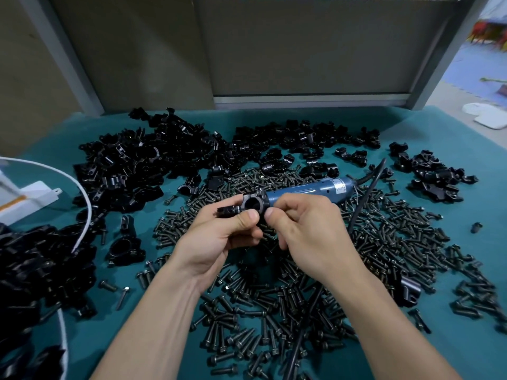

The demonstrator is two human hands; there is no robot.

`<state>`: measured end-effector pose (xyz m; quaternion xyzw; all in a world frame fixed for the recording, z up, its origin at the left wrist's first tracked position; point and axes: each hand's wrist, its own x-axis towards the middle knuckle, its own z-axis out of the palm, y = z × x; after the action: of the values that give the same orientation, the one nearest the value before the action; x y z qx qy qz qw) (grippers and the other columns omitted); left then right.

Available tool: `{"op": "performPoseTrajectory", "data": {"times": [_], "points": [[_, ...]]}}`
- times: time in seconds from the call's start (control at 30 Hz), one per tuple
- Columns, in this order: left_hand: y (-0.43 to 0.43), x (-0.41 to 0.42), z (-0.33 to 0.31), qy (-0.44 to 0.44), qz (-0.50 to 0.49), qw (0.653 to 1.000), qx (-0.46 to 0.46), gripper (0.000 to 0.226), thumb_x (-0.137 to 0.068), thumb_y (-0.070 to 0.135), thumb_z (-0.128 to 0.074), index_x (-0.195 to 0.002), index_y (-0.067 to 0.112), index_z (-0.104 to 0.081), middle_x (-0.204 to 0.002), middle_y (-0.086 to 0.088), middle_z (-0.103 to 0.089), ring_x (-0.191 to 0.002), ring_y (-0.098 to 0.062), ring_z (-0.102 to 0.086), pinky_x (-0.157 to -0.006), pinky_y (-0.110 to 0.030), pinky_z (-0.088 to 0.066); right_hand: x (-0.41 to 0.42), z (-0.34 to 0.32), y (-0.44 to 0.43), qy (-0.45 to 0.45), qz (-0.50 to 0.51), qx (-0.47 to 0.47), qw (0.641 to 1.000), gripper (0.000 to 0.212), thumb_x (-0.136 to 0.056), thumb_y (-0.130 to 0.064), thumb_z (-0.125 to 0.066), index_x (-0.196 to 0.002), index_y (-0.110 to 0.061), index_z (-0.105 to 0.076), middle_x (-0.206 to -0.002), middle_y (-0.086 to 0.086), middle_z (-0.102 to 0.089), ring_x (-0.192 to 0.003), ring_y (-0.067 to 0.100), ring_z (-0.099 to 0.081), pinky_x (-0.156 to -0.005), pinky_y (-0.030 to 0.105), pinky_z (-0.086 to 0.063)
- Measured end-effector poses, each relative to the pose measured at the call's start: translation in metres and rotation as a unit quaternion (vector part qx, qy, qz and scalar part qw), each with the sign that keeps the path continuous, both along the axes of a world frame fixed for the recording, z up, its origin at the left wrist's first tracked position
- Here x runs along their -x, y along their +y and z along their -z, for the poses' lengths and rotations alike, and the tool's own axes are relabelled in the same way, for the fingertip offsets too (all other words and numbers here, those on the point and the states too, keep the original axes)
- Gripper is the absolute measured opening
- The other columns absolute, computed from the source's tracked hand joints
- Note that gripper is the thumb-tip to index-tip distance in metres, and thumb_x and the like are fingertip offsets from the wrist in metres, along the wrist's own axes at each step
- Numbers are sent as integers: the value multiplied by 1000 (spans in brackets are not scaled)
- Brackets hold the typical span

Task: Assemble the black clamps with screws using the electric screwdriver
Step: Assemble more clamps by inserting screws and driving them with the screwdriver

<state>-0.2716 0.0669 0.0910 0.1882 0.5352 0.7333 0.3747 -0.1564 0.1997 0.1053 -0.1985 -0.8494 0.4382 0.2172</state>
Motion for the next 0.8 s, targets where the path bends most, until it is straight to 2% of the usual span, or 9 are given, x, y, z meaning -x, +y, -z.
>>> {"op": "performPoseTrajectory", "data": {"times": [0.13, 0.23, 0.33, 0.47, 0.53, 0.63, 0.67, 0.73, 0.8], "points": [[0, 2, 1, -2, -18, 1000, 10, 24, -73, 19, -79, -97, 16, -85, -84, -4, -75, -62, -11, -68, -60, -25, -59, 5, 6, -1, -32, 0, -26, 999, 44, -104, -40, -57, -64, -21, -55, -51, -4, -49, -47, 8, -40, -47, 26, -30], [0, 3, 2, 10, -17, 1000, 16, 24, -73, 20, -79, -96, 19, -85, -84, -3, -76, -64, -11, -69, -61, -24, -59, 2, 4, 3, -42, -9, -9, 999, 40, -103, -43, -57, -69, -22, -62, -59, -2, -65, -45, 4, -47, -47, 23, -36], [1, 4, 3, 3, -26, 999, 20, 28, -73, 20, -80, -100, 13, -83, -85, -6, -75, -64, -12, -69, -61, -25, -60, 0, 0, 5, -45, -17, -3, 999, 31, -102, -33, -62, -73, -23, -65, -66, 0, -69, -46, 3, -48, -46, 19, -37], [0, 2, 4, 25, -18, 999, 14, 27, -72, 15, -78, -98, 20, -85, -85, -4, -76, -65, -11, -69, -63, -25, -60, 3, 3, 1, -63, -8, -44, 997, 43, -104, -32, -56, -65, -14, -54, -51, 0, -51, -45, 7, -40, -46, 24, -30], [1, 1, 4, 22, -31, 999, -4, 32, -69, 10, -78, -97, 25, -86, -87, -5, -78, -66, -13, -71, -65, -24, -60, 6, 7, -2, -62, 18, -23, 998, 47, -105, -33, -51, -65, -9, -50, -48, -8, -43, -45, 8, -37, -46, 24, -29], [3, -1, 4, 45, -46, 998, -20, 33, -71, 8, -80, -99, 25, -85, -91, -7, -80, -69, -15, -74, -66, -23, -60, 9, 9, -1, -69, 43, 20, 997, 49, -105, -36, -47, -64, -8, -49, -47, -10, -45, -44, 7, -38, -44, 20, -28], [4, -3, 4, 68, -49, 996, -12, 30, -77, 6, -81, -100, 24, -85, -91, -8, -80, -70, -15, -74, -66, -23, -60, 9, 8, 0, -71, 43, 24, 996, 50, -105, -37, -46, -65, -8, -52, -47, -10, -48, -44, 6, -40, -46, 20, -28], [7, -4, 5, 100, -76, 992, 8, 25, -87, 1, -77, -100, 22, -83, -90, -9, -80, -70, -17, -74, -64, -24, -60, 7, 4, 0, -83, 49, 12, 995, 55, -106, -43, -43, -67, -8, -60, -50, -10, -60, -47, 5, -51, -53, 28, -41], [10, -4, 7, 95, -139, 986, 12, 28, -89, -2, -75, -103, 21, -80, -90, -8, -80, -70, -18, -74, -64, -24, -60, 3, 2, 5, -84, 102, 11, 991, 55, -105, -48, -44, -69, -14, -68, -57, -9, -70, -52, 6, -62, -60, 30, -51]]}}
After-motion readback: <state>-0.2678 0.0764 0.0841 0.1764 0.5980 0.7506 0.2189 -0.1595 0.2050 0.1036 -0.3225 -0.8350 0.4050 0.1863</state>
